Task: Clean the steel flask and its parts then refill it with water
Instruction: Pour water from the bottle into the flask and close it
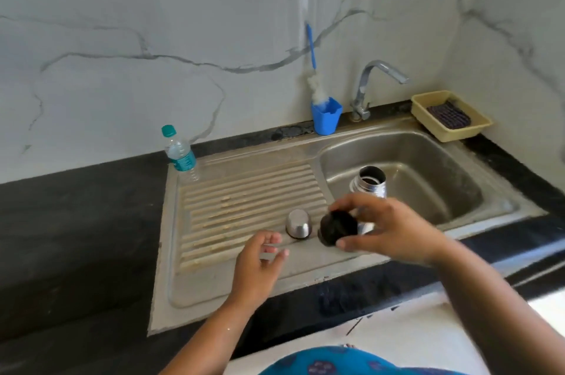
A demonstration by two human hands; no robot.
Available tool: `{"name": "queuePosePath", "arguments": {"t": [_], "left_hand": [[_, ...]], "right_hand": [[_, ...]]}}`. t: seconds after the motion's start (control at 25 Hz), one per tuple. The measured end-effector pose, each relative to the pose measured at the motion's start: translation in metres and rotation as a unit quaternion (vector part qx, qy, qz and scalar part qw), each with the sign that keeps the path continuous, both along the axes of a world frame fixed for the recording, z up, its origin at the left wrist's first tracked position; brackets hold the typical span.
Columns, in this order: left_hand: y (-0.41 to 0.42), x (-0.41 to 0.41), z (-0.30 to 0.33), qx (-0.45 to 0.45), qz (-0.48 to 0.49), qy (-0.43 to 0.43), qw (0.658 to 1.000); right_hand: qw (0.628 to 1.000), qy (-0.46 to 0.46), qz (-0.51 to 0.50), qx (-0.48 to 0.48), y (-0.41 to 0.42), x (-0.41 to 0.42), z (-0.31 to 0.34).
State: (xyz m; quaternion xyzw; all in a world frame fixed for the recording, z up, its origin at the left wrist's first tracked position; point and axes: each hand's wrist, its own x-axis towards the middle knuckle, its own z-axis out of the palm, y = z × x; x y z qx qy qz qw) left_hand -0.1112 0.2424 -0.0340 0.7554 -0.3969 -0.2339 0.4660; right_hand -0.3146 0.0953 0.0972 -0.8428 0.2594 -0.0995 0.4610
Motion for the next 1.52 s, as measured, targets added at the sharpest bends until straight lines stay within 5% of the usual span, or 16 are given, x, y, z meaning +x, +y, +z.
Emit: {"name": "queuePosePath", "arguments": {"t": [0.16,0.32,0.84,1.16,1.52], "left_hand": [[-0.050,-0.043,0.002,-0.014,-0.106,-0.006,0.994],[-0.090,-0.067,-0.007,-0.003,-0.132,-0.029,0.991],[-0.132,-0.066,-0.012,-0.024,-0.103,-0.010,0.994],[-0.133,-0.069,-0.014,-0.021,-0.106,-0.006,0.994],[-0.140,-0.059,-0.002,-0.007,-0.170,-0.038,0.985]], "right_hand": [[0.991,-0.058,-0.096,-0.066,-0.032,-0.046,0.050],[0.982,-0.002,-0.114,-0.151,-0.068,-0.042,0.058],[0.942,0.225,0.054,-0.243,-0.097,0.002,0.051],[0.897,0.271,0.023,-0.349,-0.090,0.021,0.047],[0.908,0.267,0.118,-0.299,-0.093,0.014,0.057]]}}
